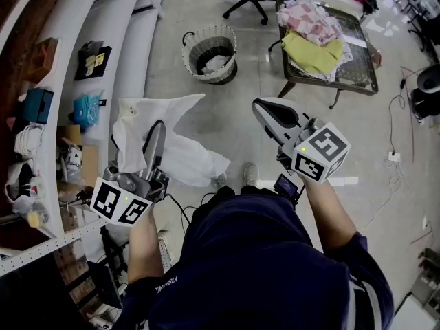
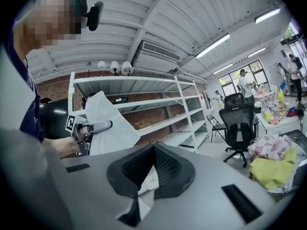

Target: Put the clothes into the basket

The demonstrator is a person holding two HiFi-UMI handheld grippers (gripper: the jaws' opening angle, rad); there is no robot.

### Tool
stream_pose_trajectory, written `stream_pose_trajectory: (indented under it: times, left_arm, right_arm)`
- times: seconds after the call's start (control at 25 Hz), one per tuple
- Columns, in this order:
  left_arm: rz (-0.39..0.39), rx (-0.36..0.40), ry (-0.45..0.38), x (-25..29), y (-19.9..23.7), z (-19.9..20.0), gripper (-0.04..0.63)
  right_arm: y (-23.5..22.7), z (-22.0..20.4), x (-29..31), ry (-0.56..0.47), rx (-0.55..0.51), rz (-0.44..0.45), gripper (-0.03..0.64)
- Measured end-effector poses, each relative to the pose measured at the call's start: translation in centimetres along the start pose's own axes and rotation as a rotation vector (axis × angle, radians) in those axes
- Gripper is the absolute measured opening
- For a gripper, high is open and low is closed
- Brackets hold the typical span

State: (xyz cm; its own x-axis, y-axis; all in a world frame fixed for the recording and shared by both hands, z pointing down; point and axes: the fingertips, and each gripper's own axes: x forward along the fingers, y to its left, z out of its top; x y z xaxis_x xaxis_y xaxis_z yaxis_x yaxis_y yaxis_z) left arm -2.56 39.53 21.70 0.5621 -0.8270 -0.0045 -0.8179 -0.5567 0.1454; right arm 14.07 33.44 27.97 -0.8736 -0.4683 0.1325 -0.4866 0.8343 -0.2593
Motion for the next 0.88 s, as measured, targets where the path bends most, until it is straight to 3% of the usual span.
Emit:
stream_pose_trajectory:
  times: [0.88]
  left_arm:
    - [0.054, 0.013, -0.013, 4.0, -1.3, -0.2, 0.002]
  right_arm:
    - [-4.7, 0.5, -2.4, 0.003, 0.021, 0.027, 0.006]
